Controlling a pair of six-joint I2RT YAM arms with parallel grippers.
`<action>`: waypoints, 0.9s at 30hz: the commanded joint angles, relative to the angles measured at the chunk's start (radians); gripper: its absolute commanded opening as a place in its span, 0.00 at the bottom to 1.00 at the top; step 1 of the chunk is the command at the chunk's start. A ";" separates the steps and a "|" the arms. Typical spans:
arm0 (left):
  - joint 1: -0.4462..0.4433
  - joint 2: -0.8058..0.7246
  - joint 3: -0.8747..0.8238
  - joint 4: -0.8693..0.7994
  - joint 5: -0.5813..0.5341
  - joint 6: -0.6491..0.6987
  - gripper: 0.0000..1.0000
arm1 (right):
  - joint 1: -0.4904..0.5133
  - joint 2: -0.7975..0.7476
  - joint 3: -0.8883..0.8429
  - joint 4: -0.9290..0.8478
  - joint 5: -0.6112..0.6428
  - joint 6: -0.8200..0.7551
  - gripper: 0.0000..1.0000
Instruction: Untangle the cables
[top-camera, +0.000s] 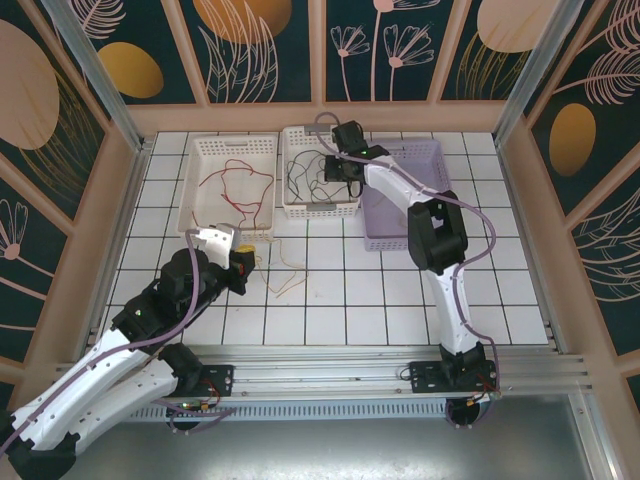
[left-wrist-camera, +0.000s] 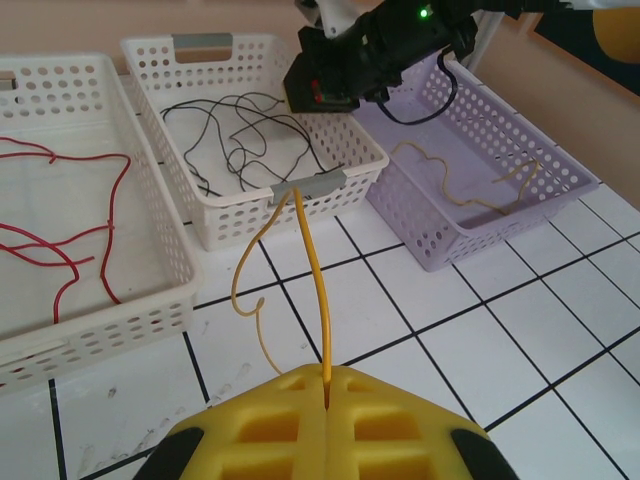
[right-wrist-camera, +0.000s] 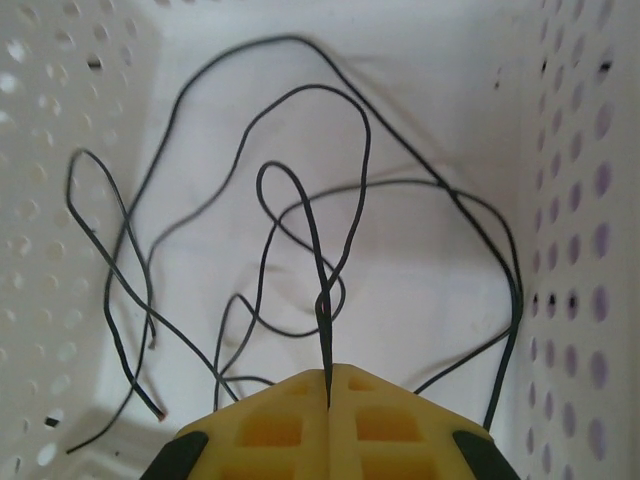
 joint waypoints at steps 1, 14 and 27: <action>0.004 0.002 -0.006 0.018 0.005 0.018 0.00 | 0.025 0.018 0.006 -0.028 0.018 0.001 0.00; 0.005 0.012 -0.007 0.016 0.006 0.020 0.00 | 0.028 -0.009 0.078 -0.138 0.033 -0.002 0.24; 0.004 0.028 -0.004 0.017 0.008 0.024 0.00 | 0.048 -0.208 0.043 -0.119 0.026 -0.024 0.51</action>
